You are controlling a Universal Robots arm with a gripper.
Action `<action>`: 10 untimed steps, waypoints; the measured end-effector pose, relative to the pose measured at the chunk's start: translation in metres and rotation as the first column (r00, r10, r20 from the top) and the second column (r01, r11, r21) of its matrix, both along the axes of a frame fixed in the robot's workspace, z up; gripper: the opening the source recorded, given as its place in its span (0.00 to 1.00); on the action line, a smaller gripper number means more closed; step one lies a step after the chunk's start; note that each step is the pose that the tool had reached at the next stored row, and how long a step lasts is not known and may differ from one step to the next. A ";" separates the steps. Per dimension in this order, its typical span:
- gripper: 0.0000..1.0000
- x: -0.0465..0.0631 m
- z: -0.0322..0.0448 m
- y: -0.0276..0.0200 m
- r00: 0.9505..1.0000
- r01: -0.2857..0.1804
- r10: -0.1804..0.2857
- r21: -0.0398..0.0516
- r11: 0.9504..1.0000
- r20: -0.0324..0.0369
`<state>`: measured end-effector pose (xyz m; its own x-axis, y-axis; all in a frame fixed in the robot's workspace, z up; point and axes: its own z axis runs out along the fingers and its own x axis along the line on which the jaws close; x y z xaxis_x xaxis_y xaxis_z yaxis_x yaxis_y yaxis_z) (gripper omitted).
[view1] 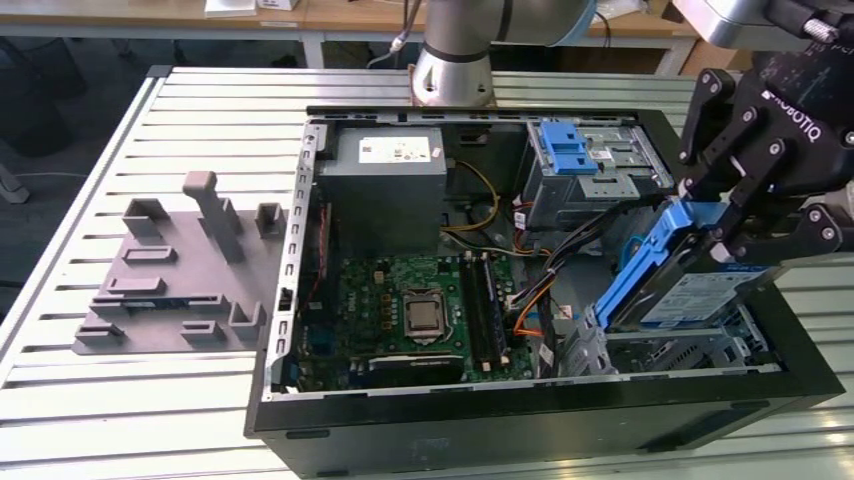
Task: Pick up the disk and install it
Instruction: 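Insert the disk into the insertion slot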
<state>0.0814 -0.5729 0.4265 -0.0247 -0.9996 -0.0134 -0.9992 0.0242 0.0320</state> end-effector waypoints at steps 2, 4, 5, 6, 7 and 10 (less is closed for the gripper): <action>0.38 0.000 -0.0014 0.0000 1.000 0.000 0.000 0.000 1.000 0.000; 0.44 0.000 -0.0029 0.0001 1.000 0.000 0.000 0.000 1.000 0.000; 0.44 0.000 -0.0038 0.0000 1.000 0.000 0.000 0.000 1.000 0.000; 0.44 0.000 -0.0050 0.0000 1.000 0.000 0.000 0.000 1.000 0.000; 0.44 0.000 -0.0065 0.0000 1.000 0.000 0.000 0.000 1.000 0.000; 0.42 0.000 -0.0106 0.0000 1.000 0.000 0.000 -0.002 1.000 0.000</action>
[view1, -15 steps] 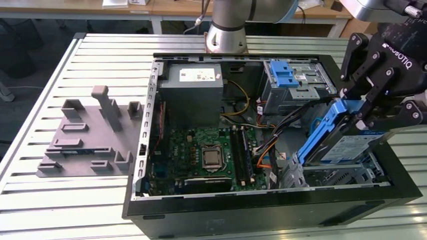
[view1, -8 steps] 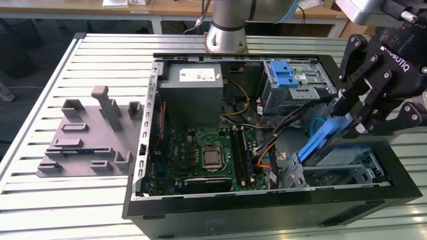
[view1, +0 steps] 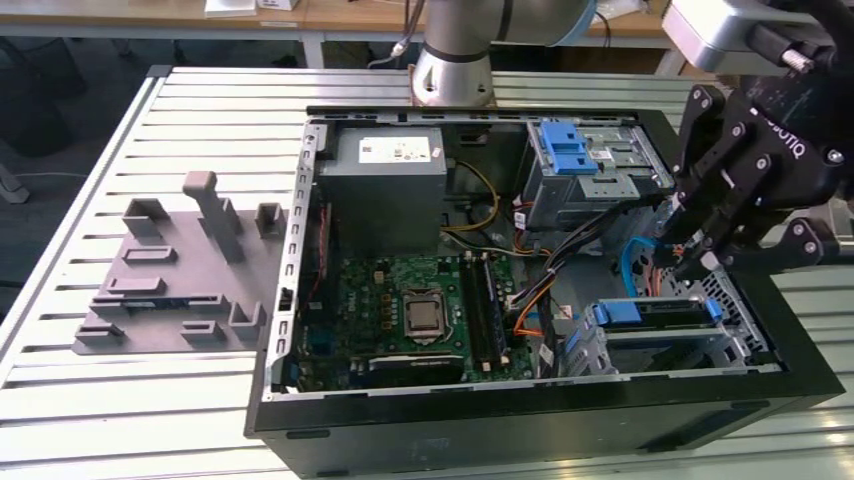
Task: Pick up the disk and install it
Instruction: 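Insert the disk into the insertion slot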
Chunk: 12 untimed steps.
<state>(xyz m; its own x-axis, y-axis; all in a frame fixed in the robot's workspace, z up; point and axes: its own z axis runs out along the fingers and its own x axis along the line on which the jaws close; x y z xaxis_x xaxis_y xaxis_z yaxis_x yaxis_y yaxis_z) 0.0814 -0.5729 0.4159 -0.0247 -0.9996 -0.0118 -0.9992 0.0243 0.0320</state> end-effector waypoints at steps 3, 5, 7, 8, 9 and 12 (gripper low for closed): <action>0.30 0.000 -0.0043 0.0000 1.000 0.000 0.000 -0.002 1.000 0.000; 0.18 0.000 -0.0071 0.0000 1.000 0.000 0.000 -0.003 1.000 0.000; 0.13 0.000 -0.0096 0.0000 1.000 0.000 0.000 -0.003 1.000 0.000; 0.11 0.000 -0.0108 0.0000 1.000 0.000 0.000 -0.003 1.000 0.000; 0.11 0.000 -0.0121 0.0000 1.000 0.000 0.000 -0.003 1.000 0.000; 0.11 0.000 -0.0155 0.0000 1.000 0.000 0.000 -0.004 1.000 0.000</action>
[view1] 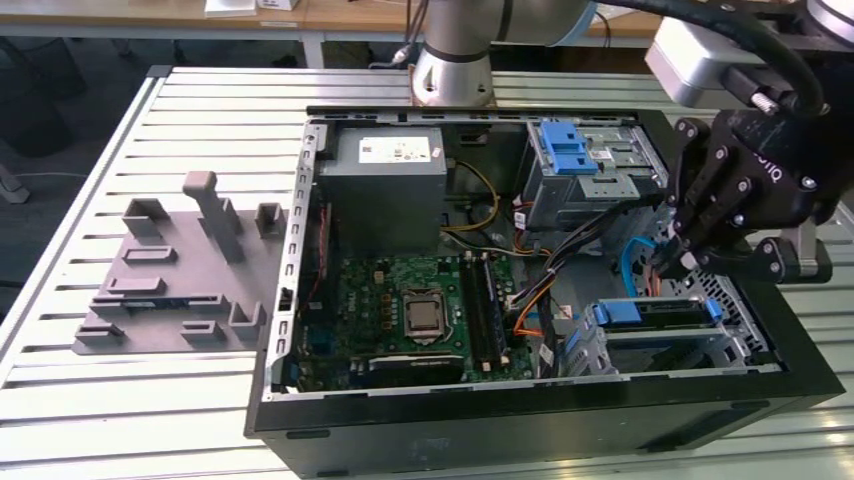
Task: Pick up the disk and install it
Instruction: 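Insert the disk into the insertion slot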
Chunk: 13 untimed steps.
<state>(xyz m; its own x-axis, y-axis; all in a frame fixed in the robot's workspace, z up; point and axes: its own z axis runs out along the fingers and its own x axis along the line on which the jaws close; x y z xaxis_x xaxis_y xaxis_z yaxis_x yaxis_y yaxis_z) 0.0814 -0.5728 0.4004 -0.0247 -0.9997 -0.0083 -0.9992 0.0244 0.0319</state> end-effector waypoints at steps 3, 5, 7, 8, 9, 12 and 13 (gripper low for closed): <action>0.11 0.000 -0.0026 0.0000 1.000 0.000 0.000 0.000 1.000 0.000; 0.11 0.000 -0.0038 0.0000 1.000 0.000 0.000 0.000 1.000 0.000; 0.11 0.000 -0.0051 0.0000 1.000 0.000 0.000 0.000 1.000 0.000; 0.11 0.000 -0.0058 0.0000 1.000 0.000 0.000 0.000 1.000 0.000; 0.11 0.000 -0.0066 0.0000 1.000 0.000 0.000 0.000 1.000 0.000; 0.11 0.000 -0.0084 0.0000 1.000 0.000 0.000 0.000 1.000 0.000; 0.11 0.000 -0.0089 0.0000 1.000 0.000 0.000 0.000 1.000 0.000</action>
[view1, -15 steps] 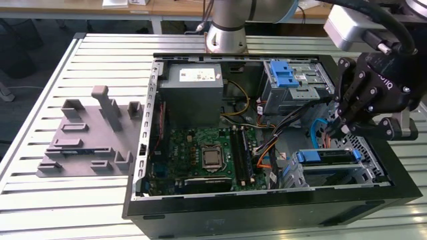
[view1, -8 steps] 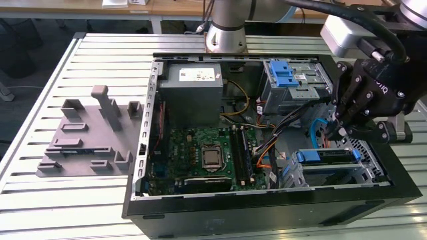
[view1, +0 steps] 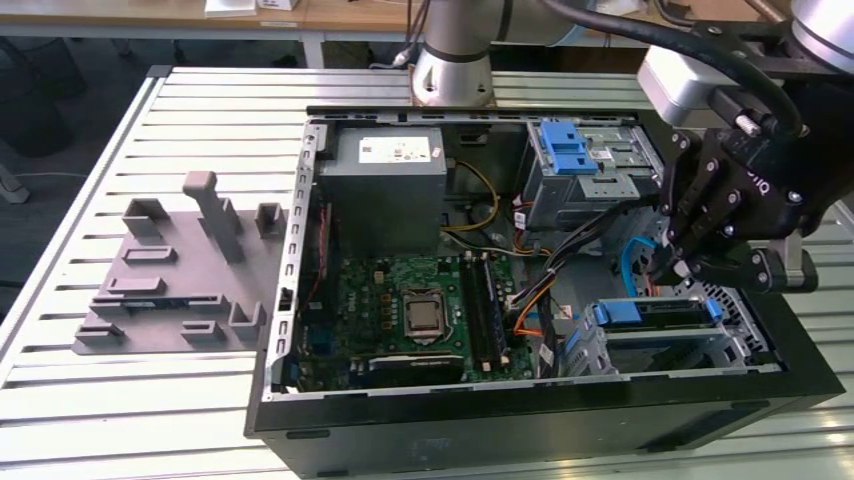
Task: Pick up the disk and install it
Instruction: 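Insert the first disk wire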
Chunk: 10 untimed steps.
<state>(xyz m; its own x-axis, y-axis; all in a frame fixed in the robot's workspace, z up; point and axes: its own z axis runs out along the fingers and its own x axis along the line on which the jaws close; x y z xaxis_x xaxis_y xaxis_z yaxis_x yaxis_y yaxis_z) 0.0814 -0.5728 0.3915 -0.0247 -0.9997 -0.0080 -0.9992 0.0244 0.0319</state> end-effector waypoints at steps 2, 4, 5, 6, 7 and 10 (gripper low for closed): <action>0.11 0.000 -0.0011 0.0000 1.000 0.000 0.000 0.000 1.000 0.000; 0.11 0.000 -0.0020 0.0000 1.000 0.000 0.000 0.000 1.000 0.000; 0.11 0.001 -0.0022 0.0000 1.000 0.000 0.000 0.000 1.000 0.000; 0.11 0.002 -0.0025 0.0000 1.000 0.000 0.000 0.000 1.000 0.000; 0.11 0.003 -0.0026 0.0000 1.000 0.000 0.000 0.000 1.000 0.000; 0.11 0.010 -0.0028 0.0000 1.000 0.000 0.000 0.000 1.000 0.000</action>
<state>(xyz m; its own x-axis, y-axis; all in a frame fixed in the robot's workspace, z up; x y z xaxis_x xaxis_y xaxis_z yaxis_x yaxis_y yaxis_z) 0.0915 -0.5729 0.3887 -0.0247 -0.9997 -0.0079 -0.9992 0.0244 0.0319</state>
